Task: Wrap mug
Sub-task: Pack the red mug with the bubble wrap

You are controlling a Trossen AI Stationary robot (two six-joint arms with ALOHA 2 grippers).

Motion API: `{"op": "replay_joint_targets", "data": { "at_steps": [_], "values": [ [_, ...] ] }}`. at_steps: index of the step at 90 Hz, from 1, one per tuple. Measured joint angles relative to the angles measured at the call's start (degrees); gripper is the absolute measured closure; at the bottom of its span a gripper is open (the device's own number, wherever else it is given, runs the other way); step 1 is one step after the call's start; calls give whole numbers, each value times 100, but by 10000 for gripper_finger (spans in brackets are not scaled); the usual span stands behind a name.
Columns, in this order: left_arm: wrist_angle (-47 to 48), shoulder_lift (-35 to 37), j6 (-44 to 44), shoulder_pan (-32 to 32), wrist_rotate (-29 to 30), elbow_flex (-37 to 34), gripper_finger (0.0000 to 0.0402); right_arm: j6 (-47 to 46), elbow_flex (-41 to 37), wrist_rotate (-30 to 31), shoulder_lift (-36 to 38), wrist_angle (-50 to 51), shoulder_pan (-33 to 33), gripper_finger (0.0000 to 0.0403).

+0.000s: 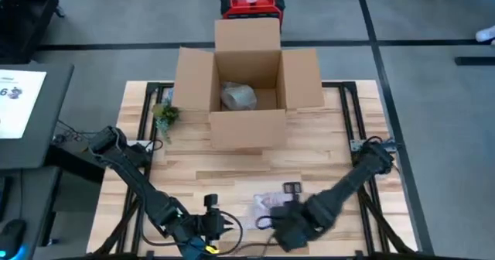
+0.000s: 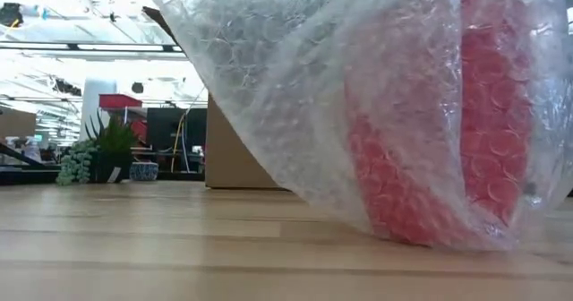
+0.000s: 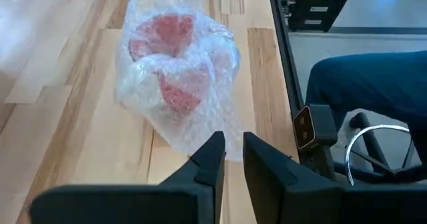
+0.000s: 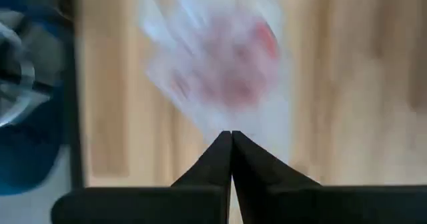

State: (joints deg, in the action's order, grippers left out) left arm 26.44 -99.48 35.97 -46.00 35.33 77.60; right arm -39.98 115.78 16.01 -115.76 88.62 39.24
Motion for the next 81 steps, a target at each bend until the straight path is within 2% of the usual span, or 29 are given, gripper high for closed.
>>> {"op": "replay_joint_targets", "data": {
  "at_steps": [9, 15, 25, 40, 55, 81],
  "values": [
    [138, 0, 283, 0, -23, 0, 365, -533, -574, 75, 145, 66, 12, 403],
    [163, 0, 613, 0, -33, -71, 365, -624, -972, 72, 302, -314, -17, 403],
    [155, 0, 1099, 0, -89, -336, 365, -297, -1408, 60, 464, -1273, -93, 403],
    [40, 0, 1576, 0, -160, -718, 365, 213, -1619, -102, 493, -2405, -304, 403],
    [-499, 0, 1370, 27, -133, -894, 365, 681, -2071, -700, 426, -3630, -629, 403],
    [-800, 0, 1021, 52, -60, -942, 365, 1182, -2399, -1418, -324, -4195, -1074, 403]
  ]
}}
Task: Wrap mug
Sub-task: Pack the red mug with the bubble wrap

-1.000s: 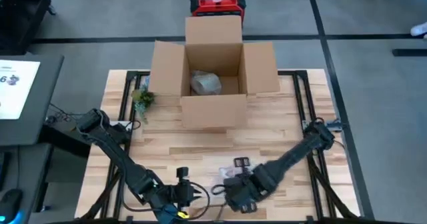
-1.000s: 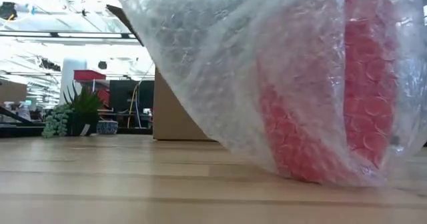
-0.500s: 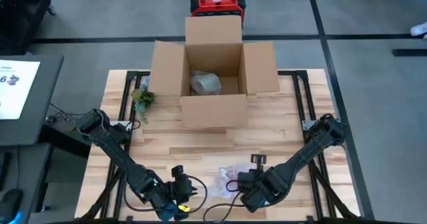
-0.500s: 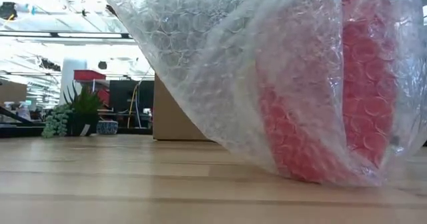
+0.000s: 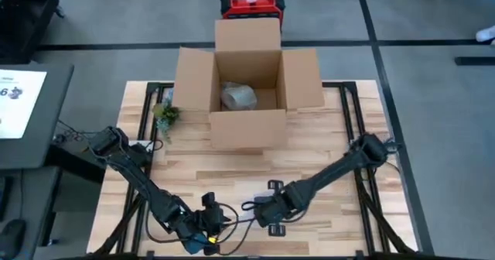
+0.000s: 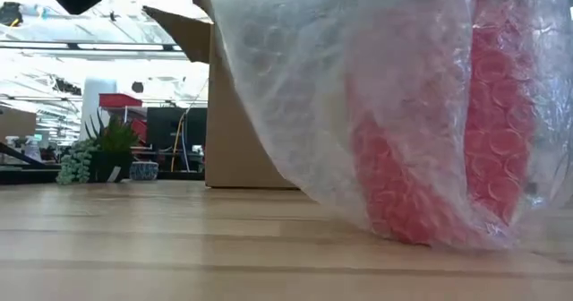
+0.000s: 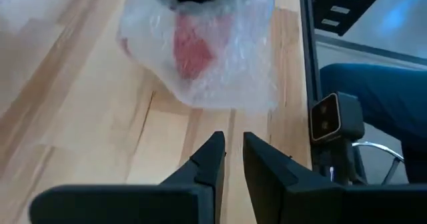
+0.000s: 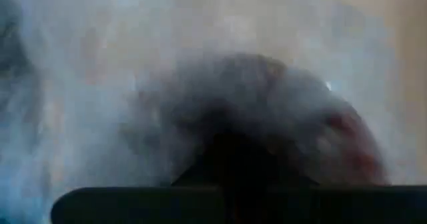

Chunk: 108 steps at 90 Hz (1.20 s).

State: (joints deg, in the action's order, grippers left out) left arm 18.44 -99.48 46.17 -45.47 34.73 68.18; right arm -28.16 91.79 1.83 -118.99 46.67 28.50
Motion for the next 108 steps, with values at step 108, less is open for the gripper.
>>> {"op": "replay_joint_targets", "data": {
  "at_steps": [108],
  "values": [
    [-161, 0, -23, 46, 13, 7, 365, -1338, -1906, 1443, 2522, -806, 648, 403]
  ]
}}
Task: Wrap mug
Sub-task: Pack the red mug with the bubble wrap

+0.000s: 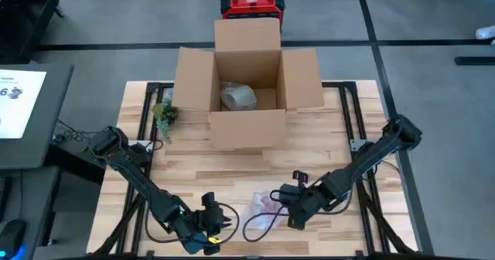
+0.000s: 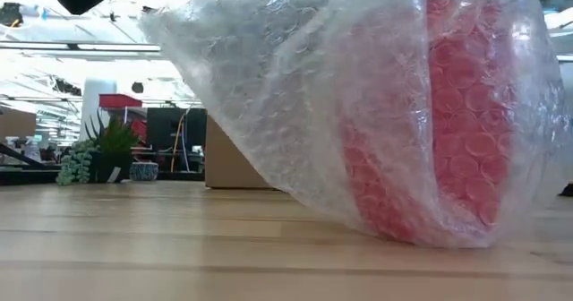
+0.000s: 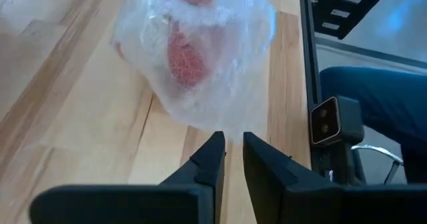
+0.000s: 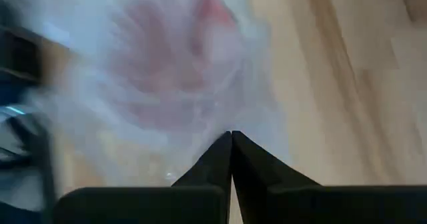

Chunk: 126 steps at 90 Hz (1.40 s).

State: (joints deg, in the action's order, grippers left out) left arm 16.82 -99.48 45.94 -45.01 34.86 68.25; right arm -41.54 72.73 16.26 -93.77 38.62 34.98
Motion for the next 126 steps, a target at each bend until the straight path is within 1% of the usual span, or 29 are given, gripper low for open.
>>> {"op": "replay_joint_targets", "data": {
  "at_steps": [6, 16, 33, 52, 59, 65, 78, 92, 104, 113, 126],
  "values": [
    [-89, 0, -126, 37, -1, 0, 365, 176, -1, -23, -4, -366, -10, 403],
    [-221, 0, -307, 152, 7, 0, 365, 411, -9, -309, -144, -802, -115, 403],
    [-320, 0, -471, 368, 14, 0, 365, 630, -5, -871, -797, -1149, -338, 403],
    [-1177, -115, -1184, 543, -37, 0, 365, 579, 33, -1090, -1237, -1240, -543, 403],
    [-1634, -210, -1385, 640, -108, 15, 365, 592, 90, -1293, -1301, -1071, -602, 403],
    [-1829, -320, -1549, 699, -150, 4, 365, 650, 289, -1317, -1333, -714, -606, 403],
    [-2298, -607, -1745, 850, -266, 4, 365, 729, 1078, -1315, -1383, 180, -576, 403],
    [-2365, -665, -1760, 913, -290, 2, 365, 754, 1818, -1317, -1353, 861, -515, 403],
    [-2479, -662, -1913, 912, -290, 2, 365, 848, 2219, -1167, -1355, 922, -415, 403],
    [-2523, -658, -1918, 909, -285, 4, 365, 902, 2246, -995, -1351, 738, -350, 403],
    [-2528, -658, -1919, 909, -280, 4, 365, 905, 2231, -982, -1802, 817, -429, 403]
  ]
}}
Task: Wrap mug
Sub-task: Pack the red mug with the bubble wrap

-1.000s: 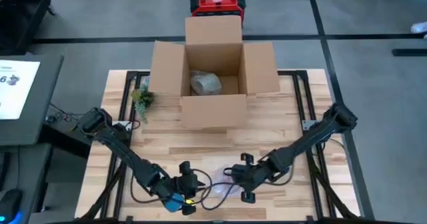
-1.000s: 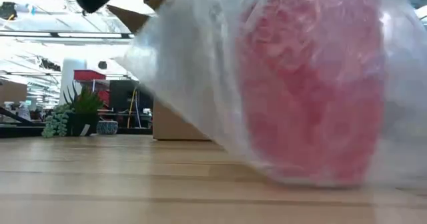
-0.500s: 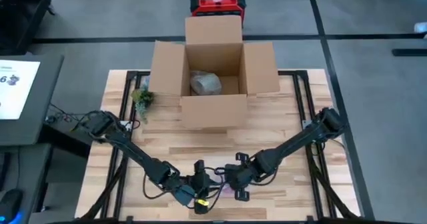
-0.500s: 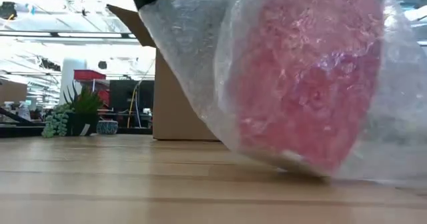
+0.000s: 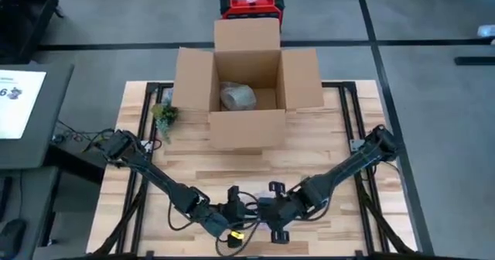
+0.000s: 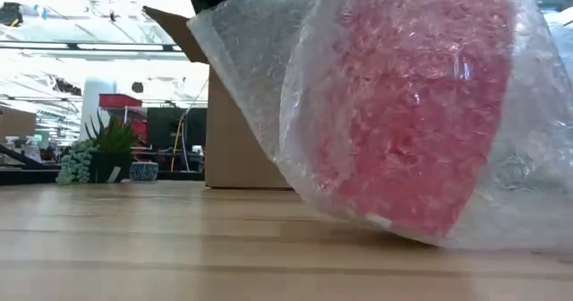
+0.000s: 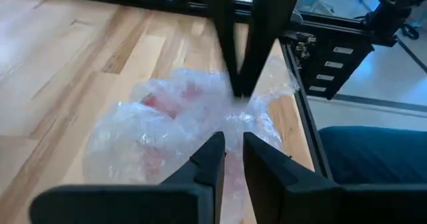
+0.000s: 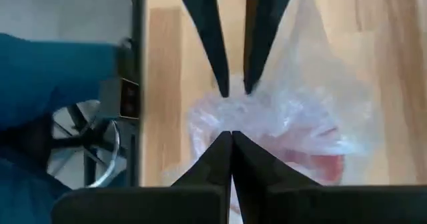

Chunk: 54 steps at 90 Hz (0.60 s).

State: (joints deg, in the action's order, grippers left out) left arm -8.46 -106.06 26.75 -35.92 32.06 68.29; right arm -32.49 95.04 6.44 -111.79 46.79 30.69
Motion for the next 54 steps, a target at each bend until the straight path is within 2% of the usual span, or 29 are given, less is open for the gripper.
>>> {"op": "replay_joint_targets", "data": {
  "at_steps": [25, 38, 54],
  "values": [
    [201, 26, 134, -161, -132, -12, 365, 296, 48, -457, -1129, -76, -177, 403],
    [331, 39, 296, -229, -106, -4, 365, 431, 341, -503, -1087, 192, -147, 403],
    [314, 35, 323, -232, -99, 6, 365, 446, 870, -339, -625, 594, 31, 403]
  ]
}}
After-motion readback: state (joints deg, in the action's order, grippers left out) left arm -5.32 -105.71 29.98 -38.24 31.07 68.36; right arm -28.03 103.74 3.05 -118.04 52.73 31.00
